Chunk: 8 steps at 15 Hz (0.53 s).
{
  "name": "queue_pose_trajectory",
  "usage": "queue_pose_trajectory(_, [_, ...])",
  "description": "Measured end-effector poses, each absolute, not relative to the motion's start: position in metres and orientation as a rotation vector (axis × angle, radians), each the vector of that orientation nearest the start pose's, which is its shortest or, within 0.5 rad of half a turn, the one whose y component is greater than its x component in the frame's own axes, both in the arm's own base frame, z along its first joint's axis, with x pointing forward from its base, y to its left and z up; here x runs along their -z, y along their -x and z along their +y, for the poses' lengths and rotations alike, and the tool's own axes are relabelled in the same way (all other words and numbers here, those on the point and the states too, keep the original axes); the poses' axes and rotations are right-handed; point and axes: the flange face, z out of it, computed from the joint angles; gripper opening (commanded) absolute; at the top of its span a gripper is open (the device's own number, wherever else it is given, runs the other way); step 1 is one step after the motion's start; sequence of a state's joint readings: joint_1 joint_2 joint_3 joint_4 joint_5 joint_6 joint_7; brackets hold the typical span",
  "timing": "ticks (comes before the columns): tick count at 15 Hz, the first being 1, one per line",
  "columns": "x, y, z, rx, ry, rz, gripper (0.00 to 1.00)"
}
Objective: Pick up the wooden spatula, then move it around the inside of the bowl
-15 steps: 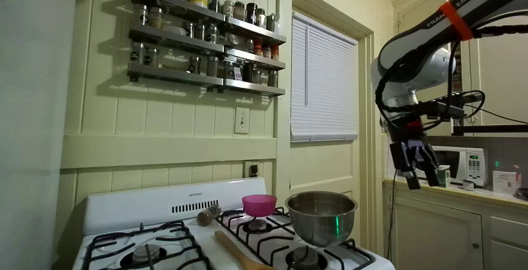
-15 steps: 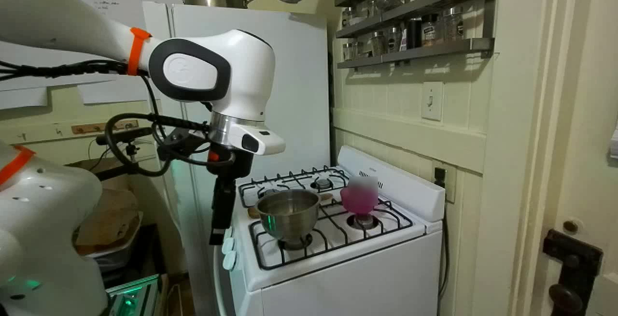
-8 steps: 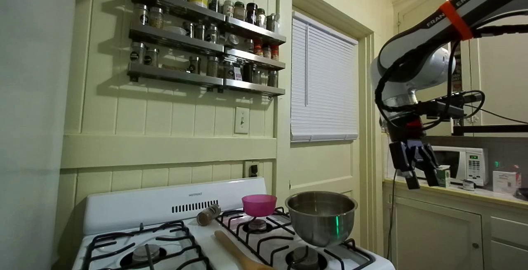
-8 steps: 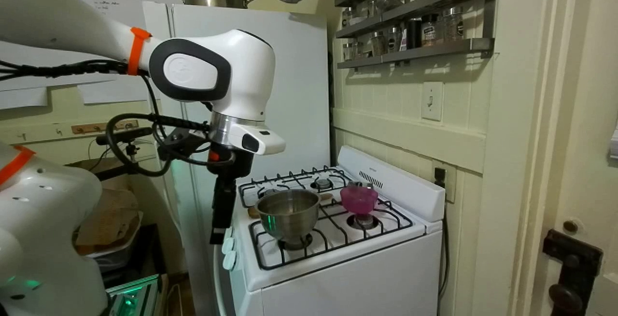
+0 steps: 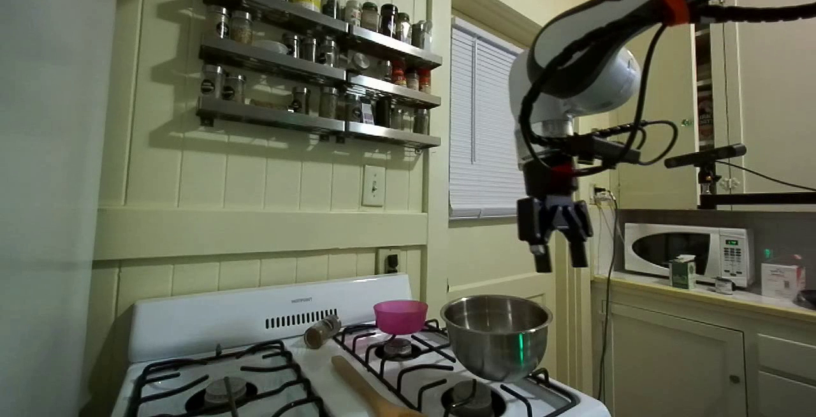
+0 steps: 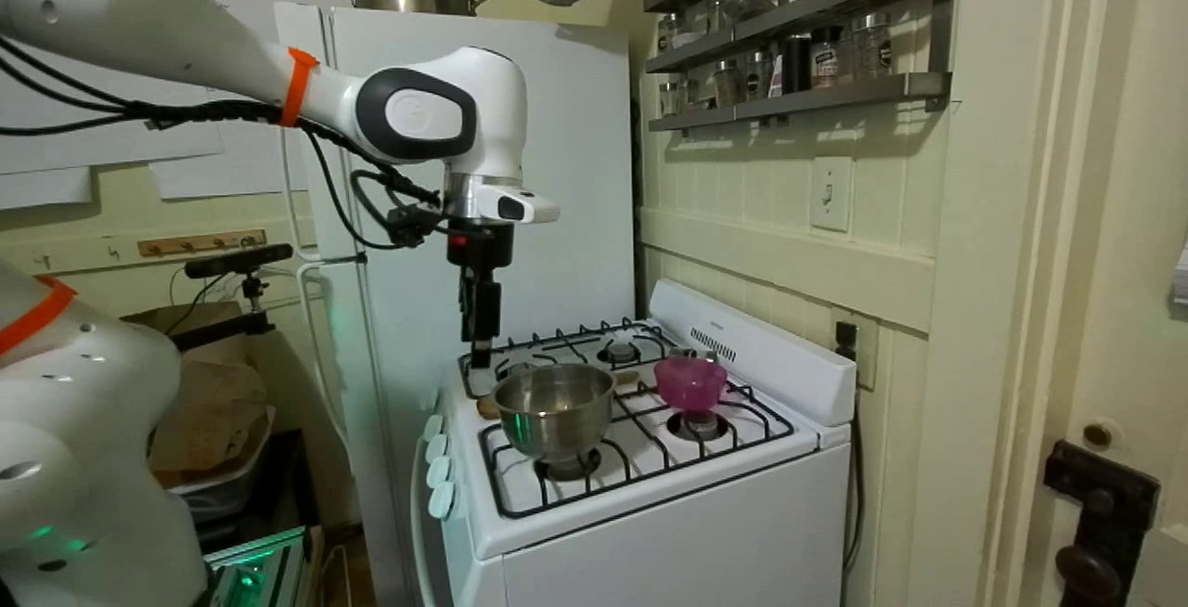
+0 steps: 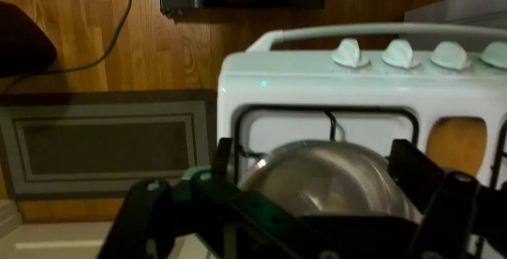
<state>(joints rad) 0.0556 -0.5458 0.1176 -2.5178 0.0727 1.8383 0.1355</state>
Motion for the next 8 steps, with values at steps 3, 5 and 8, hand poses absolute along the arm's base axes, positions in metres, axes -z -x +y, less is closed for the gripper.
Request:
queue_pose_trajectory(3, [-0.476, -0.404, 0.121, -0.016, 3.159, 0.036, 1.00])
queue_pose_trajectory(5, [-0.479, -0.437, 0.144, 0.060, 3.132, 0.102, 1.00])
queue_pose_trajectory(8, [-0.458, -0.483, 0.174, 0.048, 3.093, 0.254, 1.00])
